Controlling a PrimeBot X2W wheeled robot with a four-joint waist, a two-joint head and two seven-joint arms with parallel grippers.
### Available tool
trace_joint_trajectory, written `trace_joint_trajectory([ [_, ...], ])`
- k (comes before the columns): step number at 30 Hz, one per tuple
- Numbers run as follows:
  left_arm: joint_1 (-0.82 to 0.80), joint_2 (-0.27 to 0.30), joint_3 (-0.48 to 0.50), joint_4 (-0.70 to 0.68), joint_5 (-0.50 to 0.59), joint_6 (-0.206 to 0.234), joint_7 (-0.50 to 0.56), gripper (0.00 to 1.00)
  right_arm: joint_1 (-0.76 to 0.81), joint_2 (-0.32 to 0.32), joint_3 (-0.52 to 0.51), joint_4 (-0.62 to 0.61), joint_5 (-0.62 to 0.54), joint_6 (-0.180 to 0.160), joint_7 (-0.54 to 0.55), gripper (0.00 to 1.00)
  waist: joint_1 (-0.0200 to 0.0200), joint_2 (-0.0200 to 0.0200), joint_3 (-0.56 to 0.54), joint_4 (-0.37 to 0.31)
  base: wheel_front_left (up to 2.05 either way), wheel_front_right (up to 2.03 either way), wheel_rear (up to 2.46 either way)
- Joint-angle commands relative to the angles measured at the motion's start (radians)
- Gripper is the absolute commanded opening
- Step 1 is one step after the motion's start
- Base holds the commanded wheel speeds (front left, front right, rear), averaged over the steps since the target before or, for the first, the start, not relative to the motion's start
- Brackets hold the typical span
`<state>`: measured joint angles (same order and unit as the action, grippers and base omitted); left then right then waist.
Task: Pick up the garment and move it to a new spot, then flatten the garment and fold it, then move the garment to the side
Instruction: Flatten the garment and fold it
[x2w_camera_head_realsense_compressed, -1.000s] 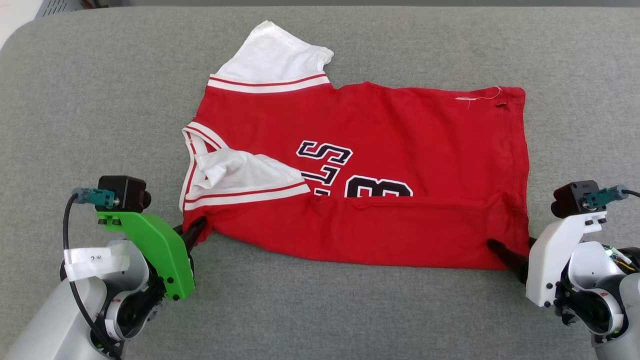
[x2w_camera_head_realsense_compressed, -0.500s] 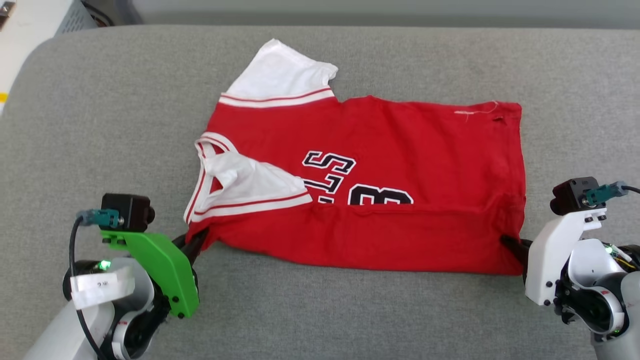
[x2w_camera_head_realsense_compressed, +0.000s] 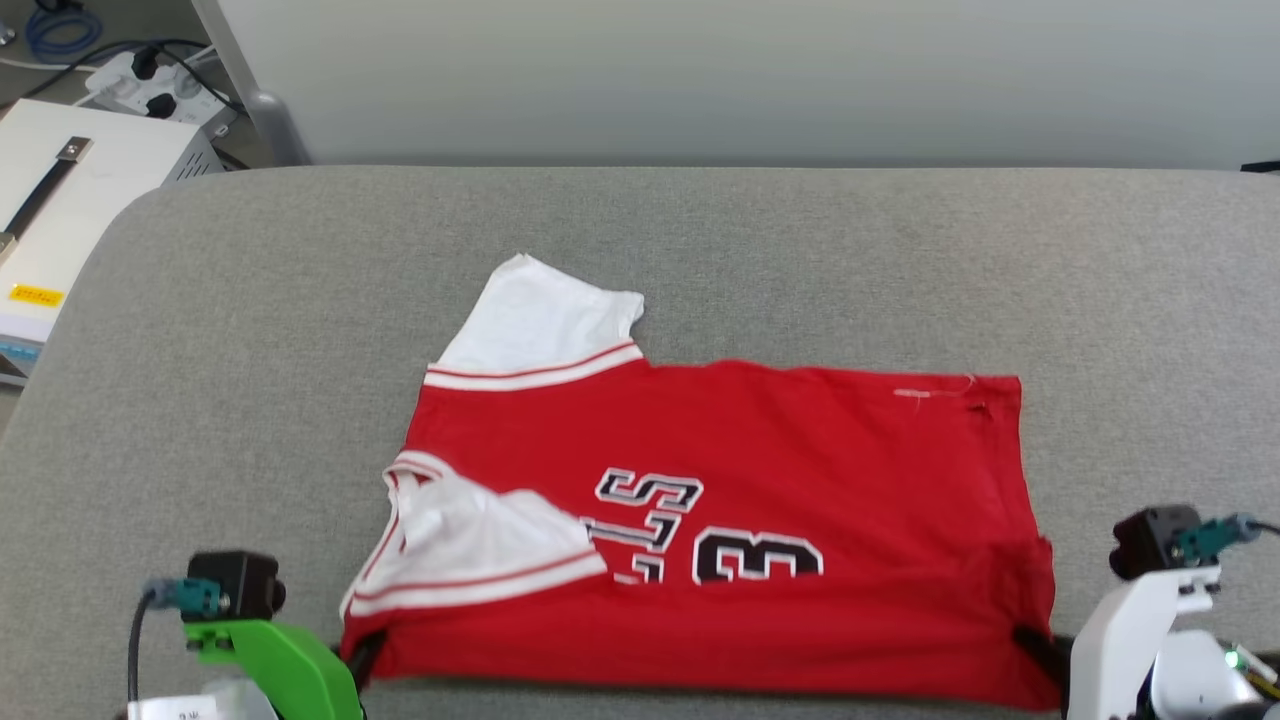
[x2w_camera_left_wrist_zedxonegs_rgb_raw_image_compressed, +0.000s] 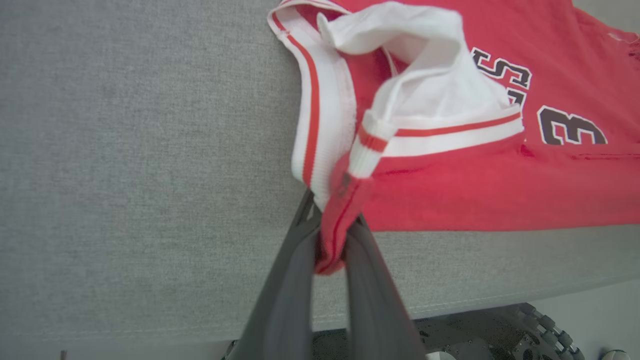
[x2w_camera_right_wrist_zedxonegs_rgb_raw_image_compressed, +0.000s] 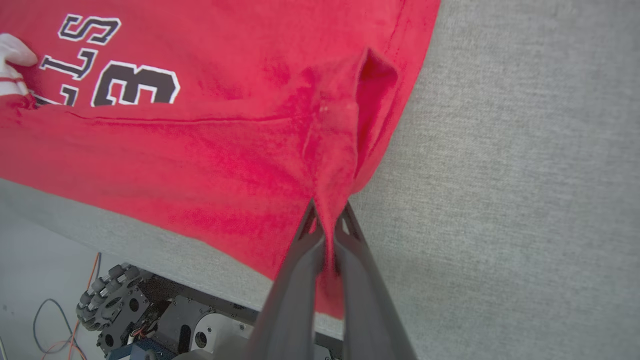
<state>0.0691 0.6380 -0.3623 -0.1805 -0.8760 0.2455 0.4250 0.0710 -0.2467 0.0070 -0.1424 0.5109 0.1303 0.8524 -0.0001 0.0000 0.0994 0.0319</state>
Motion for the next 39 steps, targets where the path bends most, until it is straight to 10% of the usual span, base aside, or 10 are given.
trace_joint_trajectory([
  [1,0.032,-0.006,0.002,0.009,-0.027,0.006,0.005,0.00,0.033,0.012,-0.010,0.000,-0.011,0.000,0.005,0.00,0.0001,0.0000,-0.009,-0.009,0.00,0.00,0.00],
  [7,0.047,-0.061,-0.019,0.114,-0.066,-0.028,-0.015,0.00,0.087,0.057,-0.013,0.065,-0.024,0.000,-0.065,0.00,0.0001,0.0000,0.009,-0.015,0.00,0.00,0.00],
  [8,0.042,-0.073,-0.021,0.131,-0.074,-0.037,-0.017,0.00,0.089,0.059,-0.010,0.078,-0.031,0.000,-0.077,0.16,0.0001,0.0000,0.011,-0.015,0.00,0.00,0.00],
  [9,0.034,-0.079,-0.029,0.151,-0.077,-0.049,-0.016,0.21,0.088,0.072,-0.014,0.094,-0.026,0.000,-0.099,0.49,0.0001,0.0000,0.014,-0.016,0.00,0.00,0.00],
  [10,0.024,-0.083,-0.032,0.169,-0.074,-0.059,-0.021,1.00,0.084,0.079,-0.012,0.106,-0.022,0.000,-0.122,1.00,0.0001,0.0000,0.015,-0.016,0.00,0.00,0.00],
  [28,-0.165,-0.096,0.028,0.174,0.125,-0.054,-0.332,1.00,0.012,0.149,-0.070,0.020,-0.233,0.000,-0.743,1.00,0.0001,0.0000,0.014,-0.041,0.00,0.00,0.00],
  [39,-0.449,-0.125,0.016,0.269,0.200,-0.101,-0.397,1.00,-0.111,0.163,-0.069,-0.112,-0.321,0.000,-0.823,1.00,0.0001,0.0000,0.194,-0.112,0.00,0.00,0.00],
])
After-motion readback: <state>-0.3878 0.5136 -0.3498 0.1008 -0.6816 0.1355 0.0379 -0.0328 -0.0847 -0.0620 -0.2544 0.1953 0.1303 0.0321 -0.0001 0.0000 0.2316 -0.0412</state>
